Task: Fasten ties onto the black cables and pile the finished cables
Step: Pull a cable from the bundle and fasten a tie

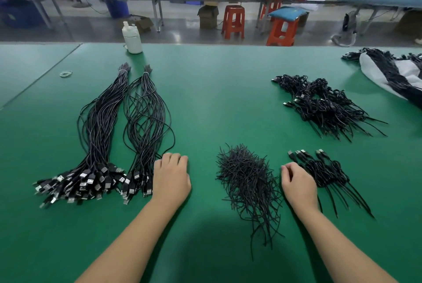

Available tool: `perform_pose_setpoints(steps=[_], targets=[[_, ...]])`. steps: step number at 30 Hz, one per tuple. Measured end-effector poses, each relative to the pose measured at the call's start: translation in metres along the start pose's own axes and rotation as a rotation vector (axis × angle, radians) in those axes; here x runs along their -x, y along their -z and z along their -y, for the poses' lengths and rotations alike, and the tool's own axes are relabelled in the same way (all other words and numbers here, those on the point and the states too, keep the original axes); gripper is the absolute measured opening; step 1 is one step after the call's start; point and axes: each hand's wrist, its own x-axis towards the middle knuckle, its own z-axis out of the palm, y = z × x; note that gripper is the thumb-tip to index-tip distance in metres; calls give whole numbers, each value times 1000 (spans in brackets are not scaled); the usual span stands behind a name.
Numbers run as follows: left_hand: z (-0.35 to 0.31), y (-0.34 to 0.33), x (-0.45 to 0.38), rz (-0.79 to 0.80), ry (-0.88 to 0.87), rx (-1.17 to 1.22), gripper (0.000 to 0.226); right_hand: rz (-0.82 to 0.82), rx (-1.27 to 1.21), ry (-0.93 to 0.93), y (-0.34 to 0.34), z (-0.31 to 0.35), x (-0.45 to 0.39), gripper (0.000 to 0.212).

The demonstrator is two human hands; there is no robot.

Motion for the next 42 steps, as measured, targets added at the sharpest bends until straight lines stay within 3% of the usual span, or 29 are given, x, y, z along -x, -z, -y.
perform_pose_setpoints(steps=[4,10,17,20,23,29,32,34,38,42], targets=[[8,7,-24,234,25,-153,23,2,6,5,0,0,1,17],[17,0,-25,141,-53,-198,14,7,25,1,0,0,2,17],[11,4,-14,86,-210,-100,21,2,48,10,0,1,2,17],[0,14,-3,-6,-290,38,30,2,49,11,1,1,3,18],[-11,9,8,32,-242,243,14,6,45,10,1,1,3,18],[-18,11,27,249,-198,550,15,6,33,8,2,2,3,19],[-22,9,35,365,-240,570,14,4,37,14,2,2,4,19],[-19,5,37,311,-284,513,15,2,36,16,2,2,4,19],[1,-11,44,79,-443,232,44,6,30,16,2,2,5,21],[18,-23,43,33,-411,180,48,1,29,16,3,3,5,20]])
